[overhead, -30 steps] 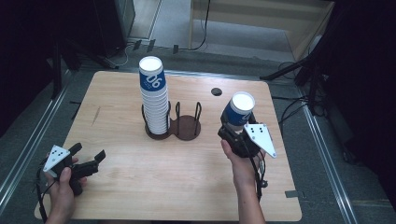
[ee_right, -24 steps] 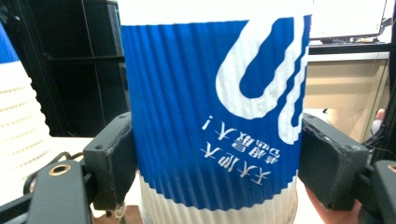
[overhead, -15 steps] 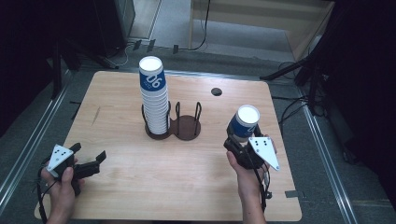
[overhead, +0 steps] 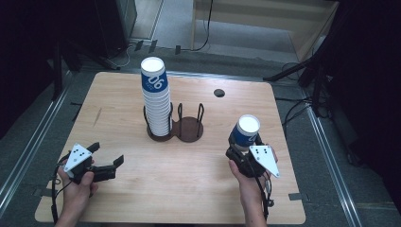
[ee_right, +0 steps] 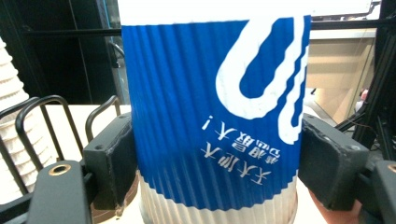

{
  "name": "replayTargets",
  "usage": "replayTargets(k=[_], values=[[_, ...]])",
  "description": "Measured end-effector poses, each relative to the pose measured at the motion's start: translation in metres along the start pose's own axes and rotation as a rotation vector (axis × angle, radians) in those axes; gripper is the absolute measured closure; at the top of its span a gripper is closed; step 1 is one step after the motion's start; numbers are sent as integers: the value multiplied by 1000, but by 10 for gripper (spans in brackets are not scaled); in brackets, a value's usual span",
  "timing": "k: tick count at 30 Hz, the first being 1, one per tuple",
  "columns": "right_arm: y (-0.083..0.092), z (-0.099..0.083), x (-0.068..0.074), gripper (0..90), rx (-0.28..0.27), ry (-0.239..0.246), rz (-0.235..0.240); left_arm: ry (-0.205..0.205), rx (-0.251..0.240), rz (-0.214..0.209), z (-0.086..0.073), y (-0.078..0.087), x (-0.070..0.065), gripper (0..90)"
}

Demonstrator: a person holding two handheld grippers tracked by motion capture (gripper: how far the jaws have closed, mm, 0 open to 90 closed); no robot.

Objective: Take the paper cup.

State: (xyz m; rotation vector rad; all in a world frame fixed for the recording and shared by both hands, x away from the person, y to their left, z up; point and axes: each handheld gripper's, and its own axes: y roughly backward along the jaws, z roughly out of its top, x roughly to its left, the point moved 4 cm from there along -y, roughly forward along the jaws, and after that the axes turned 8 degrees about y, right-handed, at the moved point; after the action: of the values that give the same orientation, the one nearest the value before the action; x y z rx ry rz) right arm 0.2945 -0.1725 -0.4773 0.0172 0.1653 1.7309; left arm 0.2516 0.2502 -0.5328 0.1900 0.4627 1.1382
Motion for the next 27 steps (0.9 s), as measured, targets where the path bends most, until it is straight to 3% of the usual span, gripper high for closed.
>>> replayTargets(k=[5, 8, 11, 17, 26, 27], values=[[0, -4, 10, 211, 12, 10, 28, 13, 5, -12, 13, -8, -9, 0], [-1, -12, 19, 211, 30, 28, 40, -1, 10, -25, 17, -9, -13, 0], [-2, -18, 25, 211, 45, 52, 49, 15, 9, -27, 17, -10, -14, 46], [-2, -24, 35, 211, 56, 73, 59, 13, 60, -85, 11, -19, -22, 47], [-3, -36, 58, 211, 69, 145, 106, 10, 111, -121, 12, -21, -33, 46], [-3, -38, 62, 211, 72, 152, 115, 9, 120, -146, 12, -22, -36, 43]])
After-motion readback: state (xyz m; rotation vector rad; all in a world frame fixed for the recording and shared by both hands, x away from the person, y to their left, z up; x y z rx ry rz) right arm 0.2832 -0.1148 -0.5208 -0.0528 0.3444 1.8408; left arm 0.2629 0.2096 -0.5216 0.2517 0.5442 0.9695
